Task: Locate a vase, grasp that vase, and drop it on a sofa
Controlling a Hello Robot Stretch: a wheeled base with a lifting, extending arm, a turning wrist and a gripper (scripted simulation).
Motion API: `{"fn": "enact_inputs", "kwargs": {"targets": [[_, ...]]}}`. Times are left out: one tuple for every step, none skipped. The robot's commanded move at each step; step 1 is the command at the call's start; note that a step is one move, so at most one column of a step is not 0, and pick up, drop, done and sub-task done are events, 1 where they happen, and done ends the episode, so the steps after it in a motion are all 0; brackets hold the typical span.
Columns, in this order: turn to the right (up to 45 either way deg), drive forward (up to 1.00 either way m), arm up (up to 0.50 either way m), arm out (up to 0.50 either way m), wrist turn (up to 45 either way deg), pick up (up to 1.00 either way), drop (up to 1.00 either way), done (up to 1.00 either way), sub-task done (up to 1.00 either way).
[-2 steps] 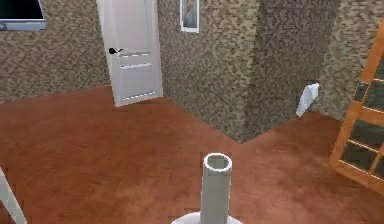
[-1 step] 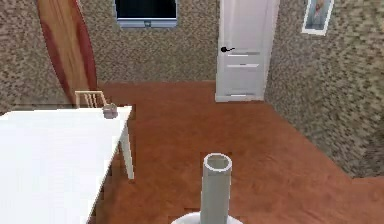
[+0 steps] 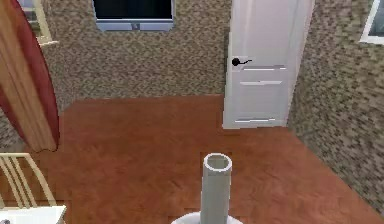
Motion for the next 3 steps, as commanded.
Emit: {"fn": "enact_inputs", "kwargs": {"targets": [[0.0, 1.00, 0.00, 0.00, 0.0, 0.00, 0.00, 0.00, 0.00], [-3.0, 0.00, 0.00, 0.00, 0.0, 0.00, 0.00, 0.00, 0.00], [0.0, 1.00, 0.00, 0.00, 0.0, 0.00, 0.00, 0.00, 0.00]]}}
